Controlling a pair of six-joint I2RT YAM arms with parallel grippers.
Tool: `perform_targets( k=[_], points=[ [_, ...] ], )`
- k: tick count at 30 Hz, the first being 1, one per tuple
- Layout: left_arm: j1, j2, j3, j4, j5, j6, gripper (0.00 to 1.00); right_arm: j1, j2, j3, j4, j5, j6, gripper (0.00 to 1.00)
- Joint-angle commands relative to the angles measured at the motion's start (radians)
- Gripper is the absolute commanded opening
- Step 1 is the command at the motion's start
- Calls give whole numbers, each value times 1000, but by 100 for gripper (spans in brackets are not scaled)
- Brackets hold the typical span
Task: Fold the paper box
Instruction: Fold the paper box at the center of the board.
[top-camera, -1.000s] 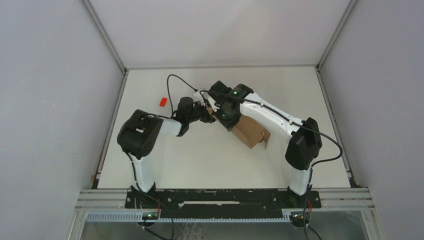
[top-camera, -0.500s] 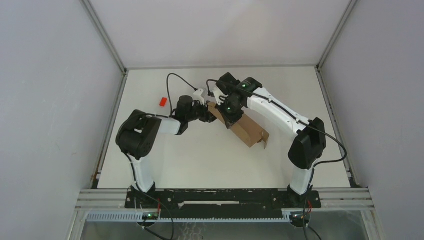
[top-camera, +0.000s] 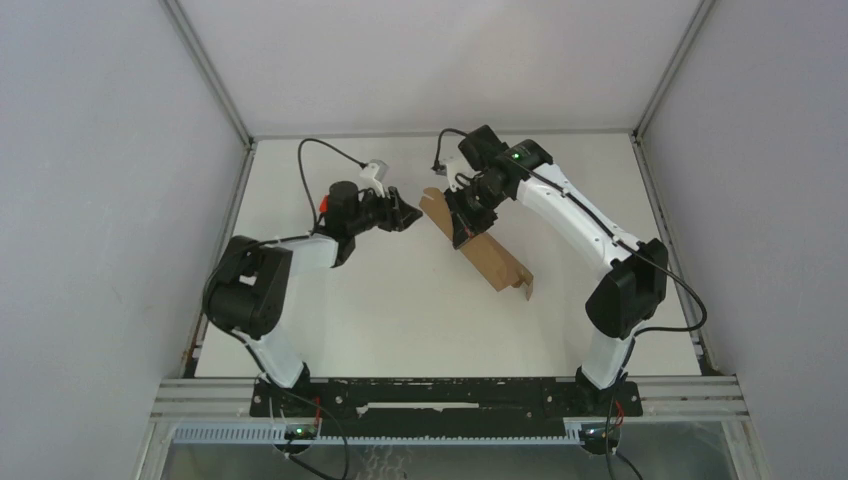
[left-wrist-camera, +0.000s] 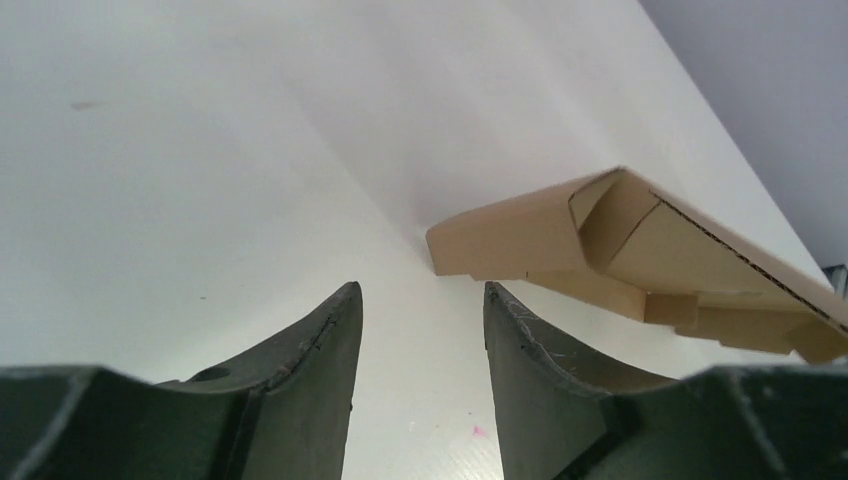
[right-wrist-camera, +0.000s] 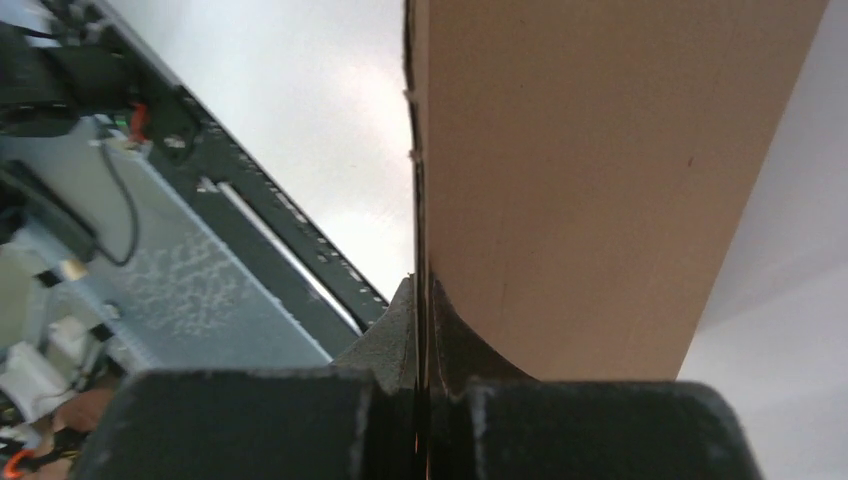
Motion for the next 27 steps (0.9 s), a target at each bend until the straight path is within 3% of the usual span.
perform_targets(
  k=[1,10,14,23,27],
  points=[
    [35,-150,-13,-80,2,11,53,-52,-107,9,31,-193,51,0],
    [82,-292,20,-265,-24,47,53,-125,-219,-9,72,-425,118,0],
    [97,-324,32,-306,-27,51,53,-184,-248,-51,106,-461,148,0],
    [105,-312,20,-348,-60,85,53,-121,-105,-125,99,-174,86,0],
    [106,-279,-6,-339,-71,98,53,-74,-15,-130,90,31,70,0]
  ],
)
